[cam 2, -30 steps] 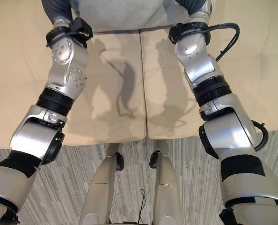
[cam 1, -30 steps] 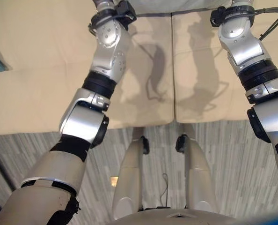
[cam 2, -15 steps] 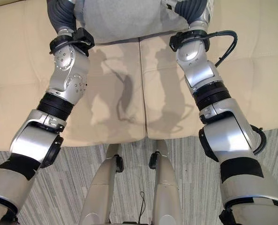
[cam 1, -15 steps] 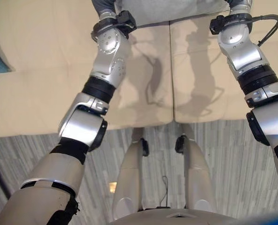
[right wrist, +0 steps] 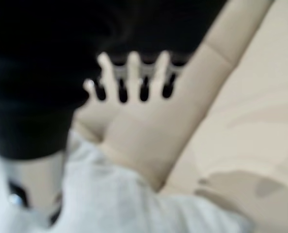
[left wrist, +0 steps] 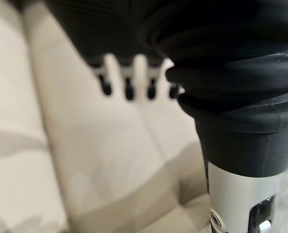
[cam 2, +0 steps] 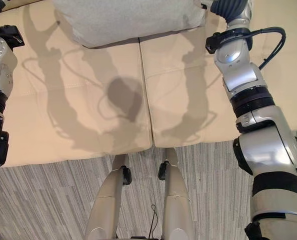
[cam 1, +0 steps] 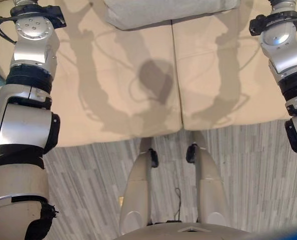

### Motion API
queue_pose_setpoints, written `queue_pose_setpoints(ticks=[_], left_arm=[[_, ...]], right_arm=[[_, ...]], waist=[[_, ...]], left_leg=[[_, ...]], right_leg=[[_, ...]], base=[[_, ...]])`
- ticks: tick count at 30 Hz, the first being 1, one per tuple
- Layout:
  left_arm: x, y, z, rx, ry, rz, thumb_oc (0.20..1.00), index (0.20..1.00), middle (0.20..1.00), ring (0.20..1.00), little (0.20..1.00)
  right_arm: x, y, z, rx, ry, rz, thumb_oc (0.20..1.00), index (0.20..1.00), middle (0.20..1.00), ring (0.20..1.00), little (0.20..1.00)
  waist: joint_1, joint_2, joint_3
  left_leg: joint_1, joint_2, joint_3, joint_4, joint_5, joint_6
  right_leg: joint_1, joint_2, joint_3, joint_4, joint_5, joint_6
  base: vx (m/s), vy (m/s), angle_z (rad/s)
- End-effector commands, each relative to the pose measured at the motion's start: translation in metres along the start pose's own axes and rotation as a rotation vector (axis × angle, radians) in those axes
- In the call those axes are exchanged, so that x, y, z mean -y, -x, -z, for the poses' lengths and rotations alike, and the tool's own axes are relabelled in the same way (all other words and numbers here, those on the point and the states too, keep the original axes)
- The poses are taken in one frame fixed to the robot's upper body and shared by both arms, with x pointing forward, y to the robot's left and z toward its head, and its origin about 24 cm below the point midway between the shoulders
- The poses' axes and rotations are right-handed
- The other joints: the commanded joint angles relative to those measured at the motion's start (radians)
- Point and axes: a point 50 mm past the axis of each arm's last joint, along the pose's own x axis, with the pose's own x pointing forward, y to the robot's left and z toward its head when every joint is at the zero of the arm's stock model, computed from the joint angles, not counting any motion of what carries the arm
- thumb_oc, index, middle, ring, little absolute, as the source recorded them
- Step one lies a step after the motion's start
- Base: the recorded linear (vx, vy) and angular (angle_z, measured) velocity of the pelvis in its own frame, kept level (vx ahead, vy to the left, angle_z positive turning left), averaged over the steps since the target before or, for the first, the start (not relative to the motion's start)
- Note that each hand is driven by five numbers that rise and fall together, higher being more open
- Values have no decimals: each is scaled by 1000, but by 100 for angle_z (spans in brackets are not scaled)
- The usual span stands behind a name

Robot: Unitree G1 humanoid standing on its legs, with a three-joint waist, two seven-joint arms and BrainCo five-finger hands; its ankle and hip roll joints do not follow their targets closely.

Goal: Pick up all the scattered cushions and arrange them neatly on the sofa.

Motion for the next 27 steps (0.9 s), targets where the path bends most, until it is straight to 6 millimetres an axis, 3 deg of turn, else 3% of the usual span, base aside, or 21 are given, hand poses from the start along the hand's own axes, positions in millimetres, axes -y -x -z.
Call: queue_pose_setpoints(ticks=[1, 2, 3, 6, 7, 8, 12, 13, 14, 15, 19, 20, 23, 24, 25, 27], left_arm=[[-14, 46, 81, -178, -94, 34, 1000, 1000, 1000, 1000, 1000], [-19, 61, 97, -217, -98, 47, 1000, 1000, 1000, 1000, 1000], [-20, 62, 98, -220, -99, 47, 1000, 1000, 1000, 1000, 1000], [-44, 117, 144, -352, -142, 127, 1000, 1000, 1000, 1000, 1000], [-52, 137, 157, -401, -154, 165, 1000, 1000, 1000, 1000, 1000], [-71, 185, 185, -541, -190, 212, 1000, 1000, 1000, 1000, 1000], [-102, 267, 219, -804, -260, 280, 1000, 1000, 1000, 1000, 1000], [-108, 290, 226, -878, -281, 308, 1000, 1000, 1000, 1000, 1000], [-108, 290, 226, -879, -281, 309, 1000, 1000, 1000, 1000, 1000], [-122, 328, 235, -1015, -317, 340, 1000, 1000, 1000, 1000, 1000], [-138, 398, 246, -1269, -396, 400, 1000, 1000, 1000, 1000, 1000], [-144, 423, 246, -1360, -407, 391, 1000, 1000, 1000, 1000, 1000], [-148, 456, 246, -1483, -424, 373, 1000, 1000, 1000, 1000, 1000], [-148, 456, 246, -1483, -424, 373, 1000, 1000, 1000, 1000, 1000], [-141, 466, 247, -1523, -424, 388, 1000, 1000, 1000, 1000, 1000], [-133, 474, 248, -1547, -414, 415, 1000, 1000, 1000, 1000, 1000]], right_arm=[[-2, 41, 64, -143, 104, -74, 1000, 1000, 1000, 1000, 1000], [0, 51, 76, -169, 127, -93, 1000, 1000, 1000, 1000, 1000], [0, 52, 76, -170, 128, -96, 1000, 1000, 1000, 1000, 1000], [12, 95, 123, -289, 248, -256, 1000, 1000, 1000, 1000, 1000], [18, 113, 139, -344, 280, -319, 1000, 1000, 1000, 1000, 1000], [23, 160, 168, -454, 319, -415, 1000, 1000, 1000, 1000, 1000], [36, 237, 204, -674, 332, -509, 1000, 1000, 1000, 1000, 1000], [39, 253, 209, -716, 343, -534, 1000, 1000, 1000, 1000, 1000], [39, 253, 209, -716, 344, -534, 1000, 1000, 1000, 1000, 1000], [43, 290, 221, -822, 369, -594, 1000, 1000, 1000, 1000, 1000], [38, 359, 231, -1025, 336, -686, 1000, 1000, 1000, 1000, 1000], [31, 390, 230, -1105, 322, -758, 1000, 1000, 1000, 1000, 1000], [20, 429, 226, -1221, 289, -827, 1000, 1000, 1000, 1000, 1000], [20, 429, 226, -1221, 289, -827, 1000, 1000, 1000, 1000, 1000], [14, 447, 224, -1283, 290, -864, 1000, 1000, 1000, 1000, 1000], [12, 459, 223, -1330, 286, -881, 1000, 1000, 1000, 1000, 1000]], waist=[[12, -29, -168], [12, -32, -169], [11, -31, -169], [14, -51, -182], [15, -59, -185], [14, -72, -192], [9, -83, -203], [9, -84, -208], [9, -84, -207], [8, -82, -212], [10, -76, -227], [14, -76, -229], [25, -89, -235], [25, -89, -236], [48, -103, -216], [59, -111, -211]], left_leg=[[107, -1, 6, -12, -81, -119], [130, 0, 9, -12, -85, -120], [133, 0, 9, -12, -86, -120], [217, -4, 12, -12, -105, -120], [245, -4, 12, -12, -109, -120], [309, -1, 14, -12, -120, -119], [428, 7, 10, -12, -140, -116], [455, 9, 10, -12, -146, -114], [457, 9, 10, -12, -146, -114], [510, 15, 6, -12, -153, -111], [603, 27, 1, -12, -168, -101], [646, 31, 4, -10, -172, -101], [677, 23, -3, 61, -205, -97], [676, 23, -4, 61, -205, -97], [671, 4, -68, 186, -259, -97], [678, -30, -150, 275, -296, -99]], right_leg=[[140, -38, -40, -145, 20, 176], [164, -40, -46, -146, 17, 174], [167, -40, -46, -146, 17, 174], [260, -40, -66, -149, 3, 170], [292, -40, -72, -149, -2, 169], [359, -37, -83, -149, -18, 167], [491, -27, -106, -145, -54, 162], [520, -24, -112, -142, -65, 161], [522, -24, -113, -143, -65, 161], [575, -17, -121, -132, -87, 157], [665, 1, -123, -91, -153, 140], [710, 9, -124, -75, -180, 128], [782, 12, -127, -89, -193, 118], [781, 12, -127, -89, -193, 118], [803, 11, -103, -87, -194, 107], [809, 4, -87, -84, -188, 103]], base=[[0, 0, 0], [0, 0, 0], [16, -15, 4], [27, -37, 9], [58, -70, 10], [65, -67, 10], [67, -47, 12], [24, -15, 6], [31, -30, 8], [31, -38, 4], [12, -61, 11], [49, -74, 23], [30, -55, 12], [-115, -33, 6], [-169, 7, 5], [-191, 59, -17]])
